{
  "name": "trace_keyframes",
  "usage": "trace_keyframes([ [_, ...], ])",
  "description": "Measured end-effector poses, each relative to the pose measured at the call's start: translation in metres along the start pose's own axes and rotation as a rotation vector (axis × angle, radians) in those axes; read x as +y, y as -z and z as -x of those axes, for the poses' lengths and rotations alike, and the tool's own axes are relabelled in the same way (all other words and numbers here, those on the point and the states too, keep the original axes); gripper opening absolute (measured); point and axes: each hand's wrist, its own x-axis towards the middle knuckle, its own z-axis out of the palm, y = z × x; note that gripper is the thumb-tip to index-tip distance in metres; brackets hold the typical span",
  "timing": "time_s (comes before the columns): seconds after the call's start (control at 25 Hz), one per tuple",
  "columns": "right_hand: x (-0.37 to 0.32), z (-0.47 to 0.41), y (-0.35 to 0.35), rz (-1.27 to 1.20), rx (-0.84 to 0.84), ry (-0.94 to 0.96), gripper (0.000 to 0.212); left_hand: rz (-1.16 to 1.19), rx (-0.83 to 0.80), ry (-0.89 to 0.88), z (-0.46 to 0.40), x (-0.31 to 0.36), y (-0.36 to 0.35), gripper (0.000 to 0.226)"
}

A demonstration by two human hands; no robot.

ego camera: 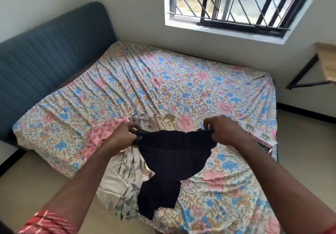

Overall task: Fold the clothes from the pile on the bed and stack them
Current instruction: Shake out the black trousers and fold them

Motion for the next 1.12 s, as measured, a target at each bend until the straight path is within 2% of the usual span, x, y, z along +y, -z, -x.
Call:
trace_keyframes([
  [0.08, 0.001, 0.002, -0.002, -0.025, -0.140, 0.063, 0.013, 0.186, -0.080, 0.000, 0.007, 0.003, -0.004, 0.016],
  [0.16, 0.003, 0.002, -0.009, -0.051, -0.174, 0.058, 0.020, 0.212, -0.088, -0.017, 0.007, 0.004, -0.009, 0.017],
  [0.28, 0.014, -0.002, -0.006, 0.009, -0.010, -0.096, 0.030, -0.205, 0.093, -0.168, -0.010, -0.007, -0.002, 0.025],
  [0.36, 0.022, -0.002, -0.005, 0.148, 0.056, -0.187, 0.026, -0.454, 0.100, -0.207, -0.015, -0.010, 0.007, 0.026],
  [0.52, 0.028, -0.001, -0.013, 0.161, 0.064, -0.295, 0.013, -0.464, 0.005, -0.179, -0.019, -0.014, 0.017, 0.026],
  [0.72, 0.086, 0.008, 0.015, -0.091, 0.192, -0.442, 0.018, -0.471, 0.095, -0.077, -0.023, -0.031, 0.077, 0.024],
  [0.8, 0.083, 0.008, 0.019, -0.098, 0.168, -0.364, 0.021, -0.444, 0.046, -0.123, -0.018, -0.024, 0.075, 0.021],
  [0.88, 0.061, -0.001, 0.026, -0.075, 0.107, -0.180, 0.026, -0.396, -0.036, -0.243, -0.014, -0.003, 0.056, 0.019],
  [0.96, 0.044, -0.014, 0.046, -0.078, 0.029, -0.020, 0.028, -0.355, -0.069, -0.360, -0.017, 0.025, 0.052, 0.027],
  [1.04, 0.041, -0.027, 0.088, -0.152, 0.026, 0.036, 0.025, -0.329, -0.020, -0.427, -0.022, 0.064, 0.069, 0.036],
  [1.12, 0.037, -0.035, 0.142, -0.229, 0.176, 0.006, 0.024, -0.285, 0.101, -0.470, -0.024, 0.108, 0.094, 0.041],
])
